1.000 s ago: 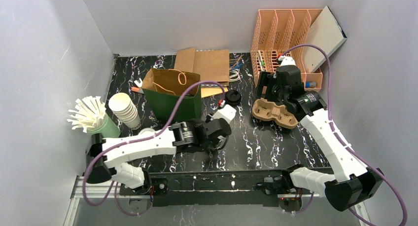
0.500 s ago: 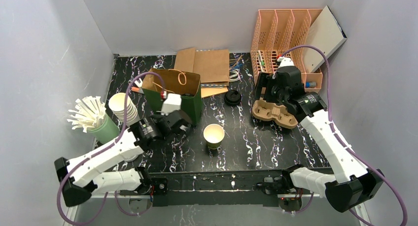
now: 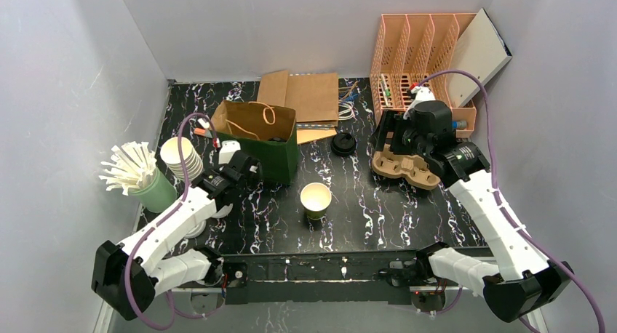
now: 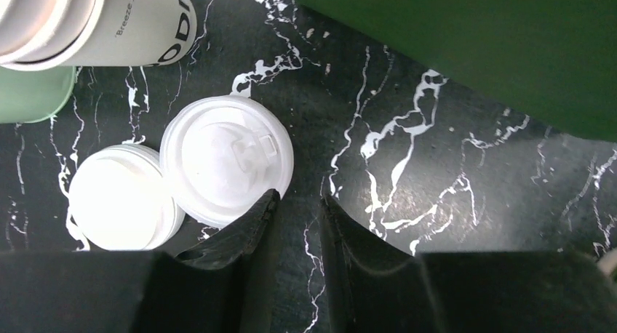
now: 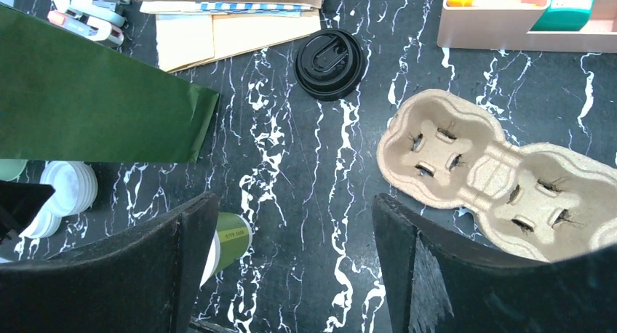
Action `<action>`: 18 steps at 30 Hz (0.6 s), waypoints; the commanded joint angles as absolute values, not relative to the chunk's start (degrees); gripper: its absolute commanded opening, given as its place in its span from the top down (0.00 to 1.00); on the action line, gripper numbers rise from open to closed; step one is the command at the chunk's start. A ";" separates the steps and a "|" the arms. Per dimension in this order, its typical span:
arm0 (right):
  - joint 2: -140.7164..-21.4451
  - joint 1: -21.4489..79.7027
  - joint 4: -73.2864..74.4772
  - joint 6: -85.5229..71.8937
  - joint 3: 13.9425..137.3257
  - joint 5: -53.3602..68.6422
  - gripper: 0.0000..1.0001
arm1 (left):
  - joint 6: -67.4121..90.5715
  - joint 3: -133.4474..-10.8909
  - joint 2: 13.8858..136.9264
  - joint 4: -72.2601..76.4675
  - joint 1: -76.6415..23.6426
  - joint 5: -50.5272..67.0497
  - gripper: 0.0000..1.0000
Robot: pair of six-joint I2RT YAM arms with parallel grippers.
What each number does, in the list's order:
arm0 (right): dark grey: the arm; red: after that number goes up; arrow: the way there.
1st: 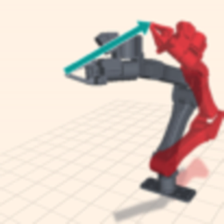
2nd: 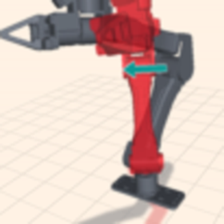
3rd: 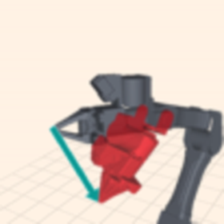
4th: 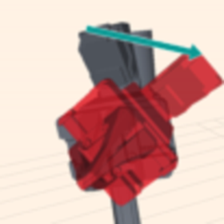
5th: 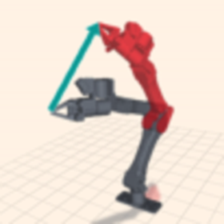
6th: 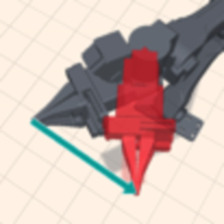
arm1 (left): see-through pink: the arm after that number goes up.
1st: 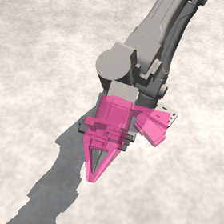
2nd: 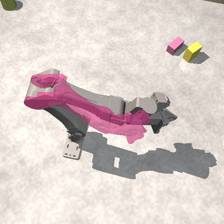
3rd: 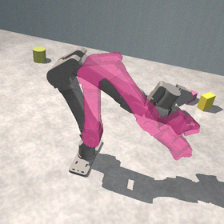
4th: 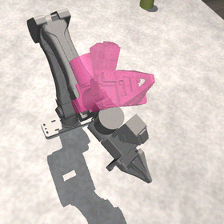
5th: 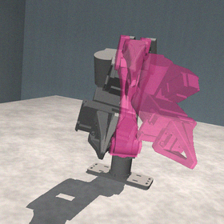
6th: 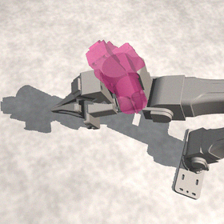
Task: Pack the takeout coffee
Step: Close the cup lid on the coffee cup.
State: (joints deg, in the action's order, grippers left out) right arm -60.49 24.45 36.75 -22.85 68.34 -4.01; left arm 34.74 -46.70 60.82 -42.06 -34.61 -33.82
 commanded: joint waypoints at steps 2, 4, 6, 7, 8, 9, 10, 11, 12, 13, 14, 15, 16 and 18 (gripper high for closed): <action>-59.44 24.35 34.84 -23.52 68.25 -0.65 0.15 | 37.83 -42.09 58.71 -34.63 -31.25 -32.42 0.75; -59.52 24.35 34.53 -23.75 67.85 -0.35 0.16 | 39.25 -39.80 58.59 -32.98 -30.97 -32.83 0.76; -59.41 24.38 34.16 -23.82 67.48 1.41 0.16 | 40.26 -37.11 57.80 -30.45 -30.81 -33.23 0.76; -59.32 24.37 34.04 -23.82 67.30 1.42 0.16 | 40.81 -35.86 57.35 -29.55 -30.77 -33.92 0.76; -59.20 24.40 33.97 -23.81 67.16 1.34 0.16 | 41.37 -34.76 56.83 -28.85 -30.69 -34.75 0.77; -59.00 24.35 33.93 -23.86 67.04 1.33 0.16 | 41.66 -33.84 56.60 -28.18 -30.53 -35.39 0.77; -58.74 24.47 33.81 -23.90 66.92 1.32 0.16 | 41.87 -33.20 56.46 -27.73 -30.36 -35.91 0.77; -58.52 24.36 33.77 -23.91 66.77 1.22 0.16 | 42.15 -32.67 56.39 -27.40 -30.17 -36.60 0.78; -58.31 24.35 33.68 -23.91 66.61 1.11 0.16 | 42.31 -32.16 56.30 -26.90 -30.03 -36.87 0.78; -58.21 24.37 33.66 -23.97 66.54 1.07 0.16 | 42.31 -31.56 56.33 -26.24 -29.87 -36.95 0.79; -58.20 24.35 33.75 -23.91 66.46 1.05 0.16 | 42.54 -31.08 56.30 -25.79 -29.60 -37.08 0.79; -58.20 24.37 33.76 -23.91 66.44 1.00 0.16 | 42.69 -30.77 56.33 -25.41 -29.35 -37.29 0.80; -58.14 24.35 33.77 -23.96 66.38 0.98 0.16 | 42.73 -30.25 56.22 -24.95 -29.16 -37.46 0.80; -58.16 24.42 33.84 -23.91 66.28 0.95 0.16 | 42.57 -29.63 56.09 -24.06 -28.89 -37.47 0.80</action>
State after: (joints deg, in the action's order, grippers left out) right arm -59.29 24.45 35.88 -23.81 66.67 0.40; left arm 40.88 -31.03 57.41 -27.24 -29.76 -33.95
